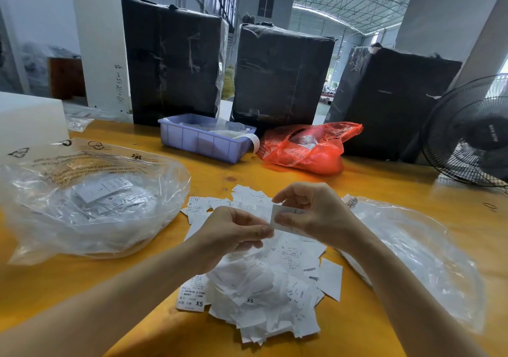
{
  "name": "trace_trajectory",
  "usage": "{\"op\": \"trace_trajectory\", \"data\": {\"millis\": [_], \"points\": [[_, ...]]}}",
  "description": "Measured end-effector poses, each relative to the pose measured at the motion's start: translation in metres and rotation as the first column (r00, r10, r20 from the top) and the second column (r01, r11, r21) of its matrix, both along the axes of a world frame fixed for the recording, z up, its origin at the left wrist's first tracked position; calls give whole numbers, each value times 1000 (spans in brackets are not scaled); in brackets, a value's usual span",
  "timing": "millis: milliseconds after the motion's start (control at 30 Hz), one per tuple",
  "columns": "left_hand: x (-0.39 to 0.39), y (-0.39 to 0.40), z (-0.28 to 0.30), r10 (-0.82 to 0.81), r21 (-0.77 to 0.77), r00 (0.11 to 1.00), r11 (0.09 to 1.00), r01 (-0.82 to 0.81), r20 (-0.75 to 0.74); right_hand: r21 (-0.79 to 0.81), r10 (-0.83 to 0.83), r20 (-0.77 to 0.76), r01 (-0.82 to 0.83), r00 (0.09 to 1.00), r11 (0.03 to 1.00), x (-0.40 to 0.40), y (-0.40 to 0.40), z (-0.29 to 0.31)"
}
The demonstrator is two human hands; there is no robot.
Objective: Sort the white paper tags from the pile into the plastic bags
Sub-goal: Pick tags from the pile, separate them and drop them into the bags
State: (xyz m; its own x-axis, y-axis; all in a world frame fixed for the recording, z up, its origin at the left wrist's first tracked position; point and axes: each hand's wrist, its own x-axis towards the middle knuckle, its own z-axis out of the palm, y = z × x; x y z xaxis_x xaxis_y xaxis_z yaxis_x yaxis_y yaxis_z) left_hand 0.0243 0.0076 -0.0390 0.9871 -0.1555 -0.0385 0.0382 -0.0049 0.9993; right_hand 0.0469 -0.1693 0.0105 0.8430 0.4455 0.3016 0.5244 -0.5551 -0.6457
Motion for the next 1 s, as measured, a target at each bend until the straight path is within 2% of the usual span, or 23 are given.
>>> {"op": "trace_trajectory", "data": {"millis": [167, 400, 767, 1000], "points": [[0, 0, 0, -15, 2, 1000, 1000, 15, -3, -6, 4, -10, -4, 1000, 1000, -1, 0, 0], [-1, -1, 0, -8, -11, 1000, 1000, 8, -15, 72, -17, 21, 15, 1000, 997, 1, 0, 1], [0, 0, 0, -2, -36, 1000, 999, 1, -17, 30, 2, 16, -3, 1000, 1000, 1, 0, 0], [1, -1, -1, 4, -9, 1000, 1000, -4, -10, -23, 34, -75, -35, 997, 999, -1, 2, -2]]}}
